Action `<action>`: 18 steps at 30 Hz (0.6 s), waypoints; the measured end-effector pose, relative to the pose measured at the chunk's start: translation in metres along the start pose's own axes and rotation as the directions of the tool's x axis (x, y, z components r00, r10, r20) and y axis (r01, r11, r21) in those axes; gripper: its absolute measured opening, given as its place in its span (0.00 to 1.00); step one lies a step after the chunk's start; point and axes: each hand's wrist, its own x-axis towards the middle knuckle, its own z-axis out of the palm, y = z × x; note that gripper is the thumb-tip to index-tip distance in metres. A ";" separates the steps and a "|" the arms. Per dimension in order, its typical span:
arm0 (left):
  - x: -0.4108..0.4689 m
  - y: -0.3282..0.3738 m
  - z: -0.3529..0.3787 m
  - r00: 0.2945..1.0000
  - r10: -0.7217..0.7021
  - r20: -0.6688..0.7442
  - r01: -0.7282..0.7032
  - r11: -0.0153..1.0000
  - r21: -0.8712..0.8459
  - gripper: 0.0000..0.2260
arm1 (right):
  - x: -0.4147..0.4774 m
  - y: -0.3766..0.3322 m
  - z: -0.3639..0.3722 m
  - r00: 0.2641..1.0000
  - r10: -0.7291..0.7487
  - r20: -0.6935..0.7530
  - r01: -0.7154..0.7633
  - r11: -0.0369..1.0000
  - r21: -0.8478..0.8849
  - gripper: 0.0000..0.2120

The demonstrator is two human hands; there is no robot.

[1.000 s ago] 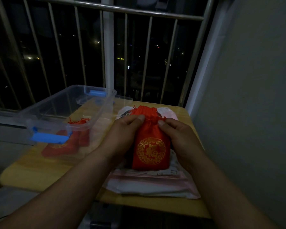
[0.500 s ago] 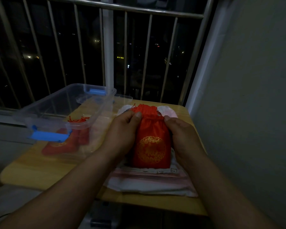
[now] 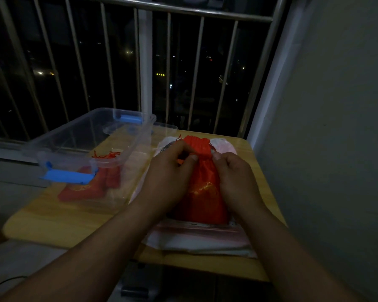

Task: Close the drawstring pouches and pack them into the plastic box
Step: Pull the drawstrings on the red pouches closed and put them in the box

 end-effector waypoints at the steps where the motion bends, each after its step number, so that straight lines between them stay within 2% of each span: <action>1: -0.001 0.000 0.001 1.000 -0.008 0.003 0.008 1.000 -0.004 0.06 | 0.000 0.000 0.001 1.000 -0.003 -0.001 0.003 1.000 0.001 0.20; 5: -0.001 0.002 0.001 0.999 -0.039 0.029 0.039 0.999 -0.010 0.08 | -0.001 -0.003 0.004 1.000 -0.014 -0.027 0.014 0.999 0.031 0.21; 8: 0.002 0.005 -0.002 0.990 -0.139 0.014 0.140 0.983 -0.121 0.11 | -0.002 -0.007 0.004 0.999 -0.017 0.029 0.015 0.996 0.083 0.22; 10: 0.004 0.007 -0.007 0.967 -0.254 0.036 0.255 0.933 -0.254 0.14 | -0.003 -0.011 0.002 0.993 -0.038 0.116 0.025 0.994 0.110 0.22; 12: 0.006 0.010 -0.012 0.931 -0.344 0.119 0.362 0.845 -0.394 0.14 | -0.001 -0.010 0.000 0.980 -0.038 0.194 0.018 0.994 0.106 0.20; 14: 0.007 0.014 -0.016 0.898 -0.405 0.170 0.437 0.780 -0.449 0.15 | -0.002 -0.009 -0.002 0.967 -0.033 0.253 0.002 0.993 0.120 0.15; 18: 0.006 0.016 -0.016 0.909 -0.385 0.158 0.414 0.801 -0.433 0.17 | -0.004 -0.008 -0.004 0.953 -0.036 0.301 -0.021 0.983 0.183 0.11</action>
